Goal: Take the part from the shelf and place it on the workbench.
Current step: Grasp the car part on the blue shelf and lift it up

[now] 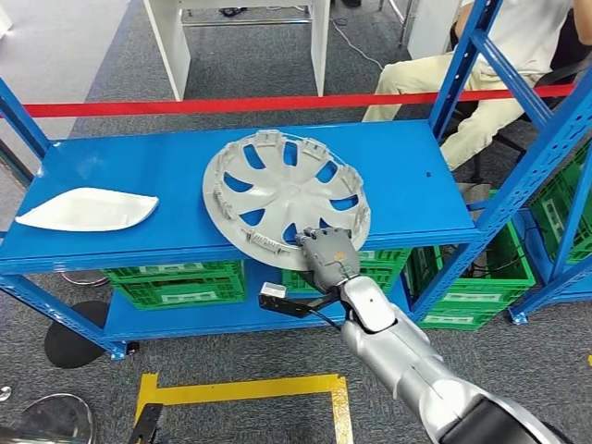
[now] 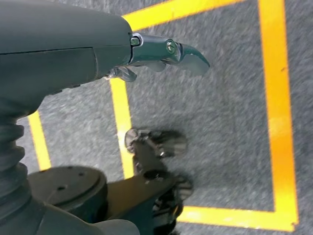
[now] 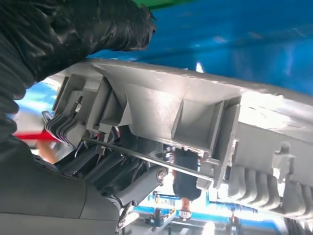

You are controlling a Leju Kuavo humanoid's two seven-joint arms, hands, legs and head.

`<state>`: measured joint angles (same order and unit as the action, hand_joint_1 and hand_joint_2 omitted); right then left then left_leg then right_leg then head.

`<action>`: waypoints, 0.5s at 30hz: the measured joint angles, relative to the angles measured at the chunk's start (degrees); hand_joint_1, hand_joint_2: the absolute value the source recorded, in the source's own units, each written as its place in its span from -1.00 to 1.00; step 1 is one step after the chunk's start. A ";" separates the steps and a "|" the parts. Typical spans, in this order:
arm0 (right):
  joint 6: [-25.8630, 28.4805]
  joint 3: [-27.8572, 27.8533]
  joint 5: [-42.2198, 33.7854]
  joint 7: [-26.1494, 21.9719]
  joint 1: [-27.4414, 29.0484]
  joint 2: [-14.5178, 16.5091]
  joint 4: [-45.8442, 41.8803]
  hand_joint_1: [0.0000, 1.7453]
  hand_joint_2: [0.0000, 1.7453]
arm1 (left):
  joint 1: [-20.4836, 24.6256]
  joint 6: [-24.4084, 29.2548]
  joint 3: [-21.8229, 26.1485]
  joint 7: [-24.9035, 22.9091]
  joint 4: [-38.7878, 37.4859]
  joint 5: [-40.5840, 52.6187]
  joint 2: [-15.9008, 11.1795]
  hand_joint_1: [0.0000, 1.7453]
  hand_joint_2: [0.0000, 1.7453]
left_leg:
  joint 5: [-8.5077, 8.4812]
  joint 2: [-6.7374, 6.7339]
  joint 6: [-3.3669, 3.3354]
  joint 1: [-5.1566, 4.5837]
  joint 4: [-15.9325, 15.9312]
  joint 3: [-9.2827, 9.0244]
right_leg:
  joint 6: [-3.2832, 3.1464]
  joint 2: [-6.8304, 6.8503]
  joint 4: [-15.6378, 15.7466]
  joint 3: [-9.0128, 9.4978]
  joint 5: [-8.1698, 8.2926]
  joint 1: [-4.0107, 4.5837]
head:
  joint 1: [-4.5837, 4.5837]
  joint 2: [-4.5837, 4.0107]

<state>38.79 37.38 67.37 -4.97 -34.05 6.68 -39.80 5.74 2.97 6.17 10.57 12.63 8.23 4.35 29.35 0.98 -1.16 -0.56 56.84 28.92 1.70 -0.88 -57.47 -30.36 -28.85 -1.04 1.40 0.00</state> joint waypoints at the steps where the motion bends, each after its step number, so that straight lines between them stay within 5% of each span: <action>1: 0.02 -0.55 -0.99 -0.80 1.73 -0.50 -3.24 1.00 1.00 | -0.19 0.67 0.03 0.98 0.00 -0.05 0.00 -1.00 1.00 | 0.00 0.00 0.00 0.00 0.00 0.02 | 0.00 0.00 0.00 -0.02 0.00 0.00 | 0.00 0.00; 9: 0.74 -3.00 -9.10 -5.86 14.50 -6.23 -28.91 1.00 1.00 | -1.00 2.27 0.96 6.06 0.00 -0.76 -0.07 -1.00 1.00 | 0.01 0.09 -0.02 -0.02 0.00 0.18 | 0.00 0.02 0.02 -0.15 0.00 -0.03 | 0.01 0.00; 15: 1.13 -3.44 -10.01 -7.06 18.65 -8.85 -39.53 1.00 1.00 | -1.04 2.08 1.41 6.40 0.00 -0.94 -0.17 -1.00 1.00 | 0.01 0.09 -0.02 -0.01 0.00 0.17 | 0.00 0.08 0.03 -0.14 0.00 -0.02 | -0.02 0.00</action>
<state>39.91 33.94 57.36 -12.04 -15.40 -2.16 -79.33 4.70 5.05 7.58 16.97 12.63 7.29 4.18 29.36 1.07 -1.19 -0.58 56.84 29.08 1.70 -0.80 -57.44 -30.51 -28.85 -1.06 1.38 0.00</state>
